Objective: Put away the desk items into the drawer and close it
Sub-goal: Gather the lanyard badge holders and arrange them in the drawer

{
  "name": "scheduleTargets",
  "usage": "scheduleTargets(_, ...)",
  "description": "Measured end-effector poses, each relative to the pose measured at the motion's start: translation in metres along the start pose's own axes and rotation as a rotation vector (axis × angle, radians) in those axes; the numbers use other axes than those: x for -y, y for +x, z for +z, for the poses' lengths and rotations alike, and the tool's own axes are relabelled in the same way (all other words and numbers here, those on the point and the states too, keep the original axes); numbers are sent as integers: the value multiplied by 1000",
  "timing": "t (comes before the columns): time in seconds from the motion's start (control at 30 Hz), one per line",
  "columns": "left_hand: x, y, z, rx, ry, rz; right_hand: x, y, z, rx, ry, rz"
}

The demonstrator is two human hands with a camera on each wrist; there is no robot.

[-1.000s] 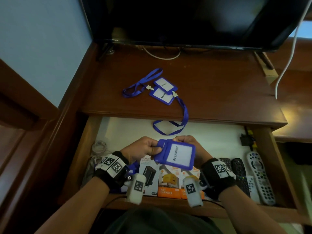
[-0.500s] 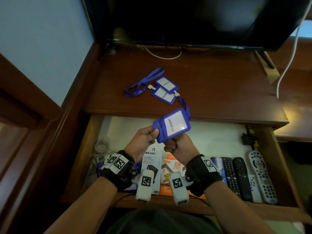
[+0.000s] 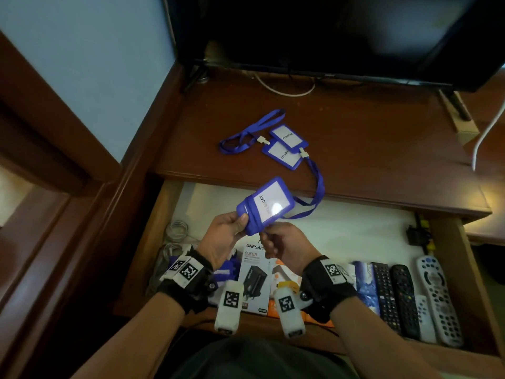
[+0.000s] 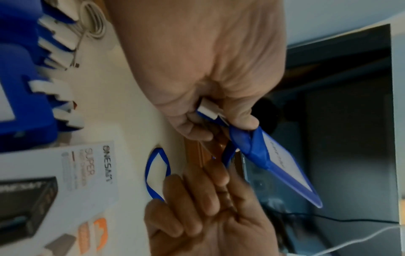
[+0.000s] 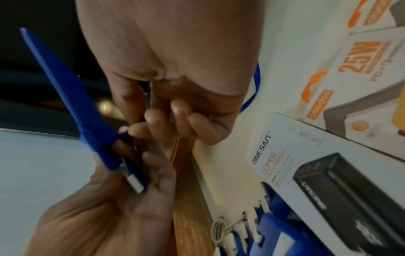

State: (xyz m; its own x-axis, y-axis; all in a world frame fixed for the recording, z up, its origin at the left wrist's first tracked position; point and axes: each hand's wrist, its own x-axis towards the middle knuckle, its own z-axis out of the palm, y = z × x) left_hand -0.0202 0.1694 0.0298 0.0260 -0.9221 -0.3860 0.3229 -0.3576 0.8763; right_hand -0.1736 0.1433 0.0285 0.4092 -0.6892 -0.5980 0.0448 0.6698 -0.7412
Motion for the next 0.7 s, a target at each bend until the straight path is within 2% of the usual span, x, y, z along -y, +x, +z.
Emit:
scheduleTargets(0.17,-3,-4,-24,-86,96,-26,13,15,-14,-116,-75,-19)
scheduleTargets(0.27,-7,-14,-46,-139,249,-77,27,24,-34,-249,-92,-108)
scheduleTargets(0.33,-8,-22,-62,-163,437,-86,42,31,-46,-343,-191,-177)
scheduleTargets(0.47,-4,-29,-97,-182,1001,-116,72,54,-53,-426,-367,-328)
scheduleTargets(0.53,-3,-30,-109,-163,1100,-171,81,69,-55,-437,-545,-435)
scheduleTargets(0.6,-8,-32,-114,-111,1166,-242,84,87,-57,-445,-849,-491)
scheduleTargets(0.7,-22,-31,-115,4,1347,-295,78,105,-61,-419,-1216,-397)
